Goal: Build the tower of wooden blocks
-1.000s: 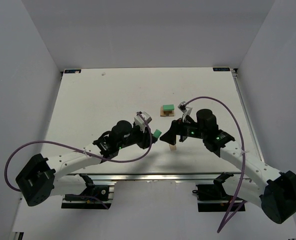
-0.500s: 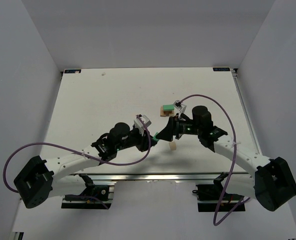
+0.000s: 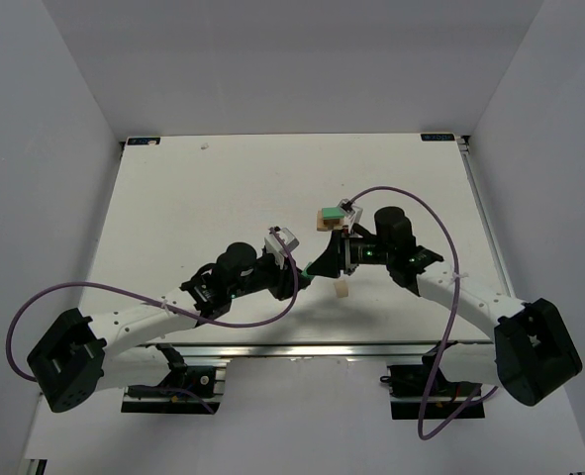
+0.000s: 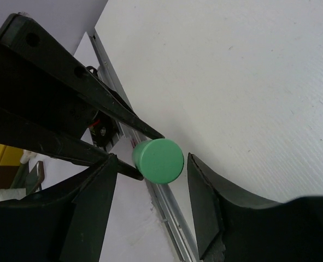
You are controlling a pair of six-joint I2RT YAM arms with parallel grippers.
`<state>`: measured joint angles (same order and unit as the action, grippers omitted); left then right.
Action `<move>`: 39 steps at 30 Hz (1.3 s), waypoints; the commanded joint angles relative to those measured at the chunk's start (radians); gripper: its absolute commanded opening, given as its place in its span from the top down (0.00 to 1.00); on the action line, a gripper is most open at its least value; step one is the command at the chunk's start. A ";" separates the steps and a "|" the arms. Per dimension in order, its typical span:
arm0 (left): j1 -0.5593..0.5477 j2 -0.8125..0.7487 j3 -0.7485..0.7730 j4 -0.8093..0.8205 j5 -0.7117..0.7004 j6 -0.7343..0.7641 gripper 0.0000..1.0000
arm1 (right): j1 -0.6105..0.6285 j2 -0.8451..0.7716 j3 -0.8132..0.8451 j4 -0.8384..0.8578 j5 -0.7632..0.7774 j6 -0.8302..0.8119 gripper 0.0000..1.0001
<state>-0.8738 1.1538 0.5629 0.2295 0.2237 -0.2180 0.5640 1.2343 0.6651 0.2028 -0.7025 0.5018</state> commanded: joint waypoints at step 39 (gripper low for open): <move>0.254 0.098 0.166 -0.223 -0.449 -0.293 0.02 | -0.007 0.232 0.476 -0.241 0.989 -0.424 1.00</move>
<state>-0.6640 1.2415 0.6903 0.0513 -0.2066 -0.4492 0.5583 1.4521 1.0843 -0.0441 0.1879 0.1410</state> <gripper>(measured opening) 0.982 0.396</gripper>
